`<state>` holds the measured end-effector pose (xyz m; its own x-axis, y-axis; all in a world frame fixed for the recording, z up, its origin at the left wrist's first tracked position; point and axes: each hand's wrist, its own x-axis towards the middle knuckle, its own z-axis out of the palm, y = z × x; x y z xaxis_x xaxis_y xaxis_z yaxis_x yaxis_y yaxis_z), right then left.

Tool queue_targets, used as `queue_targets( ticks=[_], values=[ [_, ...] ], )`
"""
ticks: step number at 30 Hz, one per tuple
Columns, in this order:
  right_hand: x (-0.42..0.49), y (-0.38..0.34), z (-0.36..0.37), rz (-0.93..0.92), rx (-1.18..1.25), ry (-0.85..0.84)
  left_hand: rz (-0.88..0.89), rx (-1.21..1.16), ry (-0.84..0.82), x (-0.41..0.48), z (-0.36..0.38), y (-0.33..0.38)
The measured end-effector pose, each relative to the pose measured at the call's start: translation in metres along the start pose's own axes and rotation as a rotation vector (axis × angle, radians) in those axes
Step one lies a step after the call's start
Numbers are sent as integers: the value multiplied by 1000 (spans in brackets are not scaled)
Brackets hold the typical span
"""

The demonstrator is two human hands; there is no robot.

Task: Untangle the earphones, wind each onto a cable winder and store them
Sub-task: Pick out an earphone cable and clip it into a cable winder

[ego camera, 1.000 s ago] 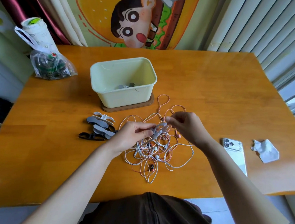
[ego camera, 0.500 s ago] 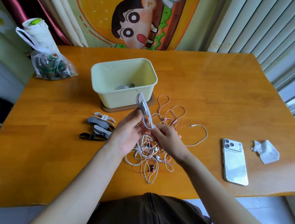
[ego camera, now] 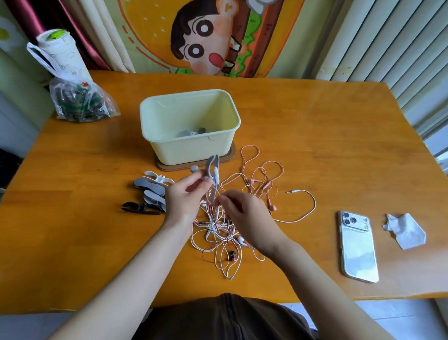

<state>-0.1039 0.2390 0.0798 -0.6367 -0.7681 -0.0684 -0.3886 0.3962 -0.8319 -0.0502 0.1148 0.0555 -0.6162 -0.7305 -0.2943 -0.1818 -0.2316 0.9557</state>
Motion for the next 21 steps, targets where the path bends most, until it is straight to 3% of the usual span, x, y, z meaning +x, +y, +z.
queue_targets(
  ticks=[2,6,16,21],
  values=[
    [1,-3,-5,-16,-14,-17,125,199,-8,3,-4,-7],
    [4,-8,-11,-61,-88,-49,183,328,-39,2,-5,-16],
    [23,4,-49,26,-121,154,234,288,-275,-8,2,-5],
    [23,12,-56,-24,-133,274,189,317,-385,-7,0,-3]
  ],
)
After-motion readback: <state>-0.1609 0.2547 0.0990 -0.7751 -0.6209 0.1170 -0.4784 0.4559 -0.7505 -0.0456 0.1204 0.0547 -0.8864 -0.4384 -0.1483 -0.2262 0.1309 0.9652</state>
